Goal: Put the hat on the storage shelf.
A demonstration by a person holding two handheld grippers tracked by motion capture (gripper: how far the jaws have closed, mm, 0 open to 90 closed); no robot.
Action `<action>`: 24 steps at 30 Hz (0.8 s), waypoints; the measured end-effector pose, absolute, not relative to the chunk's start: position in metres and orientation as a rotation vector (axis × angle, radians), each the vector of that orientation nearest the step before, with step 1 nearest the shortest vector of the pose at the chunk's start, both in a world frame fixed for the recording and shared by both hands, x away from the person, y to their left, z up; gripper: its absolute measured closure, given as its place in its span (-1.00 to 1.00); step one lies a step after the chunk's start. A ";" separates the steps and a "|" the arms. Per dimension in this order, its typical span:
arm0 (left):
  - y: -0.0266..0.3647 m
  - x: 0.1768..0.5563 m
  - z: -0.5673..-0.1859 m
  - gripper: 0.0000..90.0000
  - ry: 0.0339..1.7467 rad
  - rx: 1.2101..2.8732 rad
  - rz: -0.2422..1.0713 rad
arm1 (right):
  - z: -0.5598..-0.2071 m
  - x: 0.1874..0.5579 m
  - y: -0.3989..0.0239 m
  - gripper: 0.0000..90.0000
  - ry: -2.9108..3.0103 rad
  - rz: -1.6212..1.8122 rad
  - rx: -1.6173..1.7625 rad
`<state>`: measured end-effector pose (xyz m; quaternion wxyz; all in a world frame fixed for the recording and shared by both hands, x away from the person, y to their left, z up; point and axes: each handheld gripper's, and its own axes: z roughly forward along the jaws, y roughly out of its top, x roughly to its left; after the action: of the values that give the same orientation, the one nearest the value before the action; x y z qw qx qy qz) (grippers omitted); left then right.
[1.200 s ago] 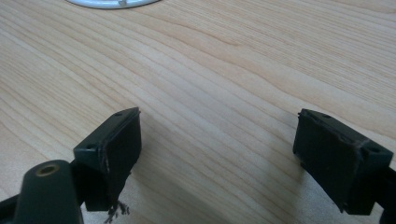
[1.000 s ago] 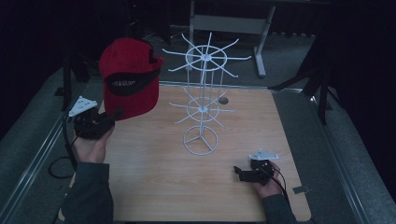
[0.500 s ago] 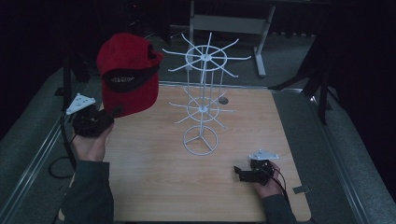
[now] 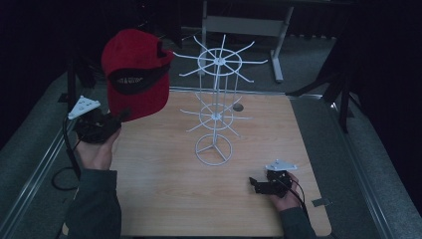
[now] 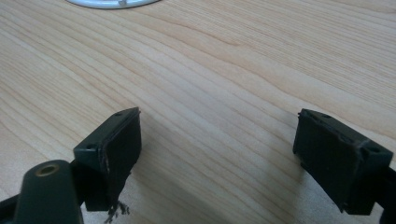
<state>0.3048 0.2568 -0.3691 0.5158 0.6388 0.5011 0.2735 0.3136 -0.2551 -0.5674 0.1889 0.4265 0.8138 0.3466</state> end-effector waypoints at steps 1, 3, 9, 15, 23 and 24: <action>0.257 0.305 -0.369 0.91 1.203 1.534 0.657 | -0.567 0.314 -0.255 -0.66 2.289 0.975 1.199; 0.257 0.305 -0.367 0.91 1.198 1.536 0.659 | -0.567 0.314 -0.255 -0.66 2.289 0.975 1.199; 0.255 0.305 -0.363 0.91 1.190 1.523 0.660 | -0.567 0.314 -0.255 -0.66 2.288 0.975 1.200; 0.255 0.305 -0.360 0.91 1.188 1.517 0.662 | -0.567 0.314 -0.255 -0.66 2.289 0.975 1.200; 0.254 0.303 -0.354 0.91 1.168 1.502 0.664 | -0.567 0.314 -0.255 -0.66 2.289 0.975 1.200; 0.254 0.303 -0.354 0.91 1.166 1.501 0.665 | -0.567 0.314 -0.255 -0.66 2.289 0.975 1.199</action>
<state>0.3030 0.2536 -0.3537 0.5345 0.6299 0.4894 0.2793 0.3136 -0.2551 -0.5674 0.1889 0.4265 0.8138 0.3466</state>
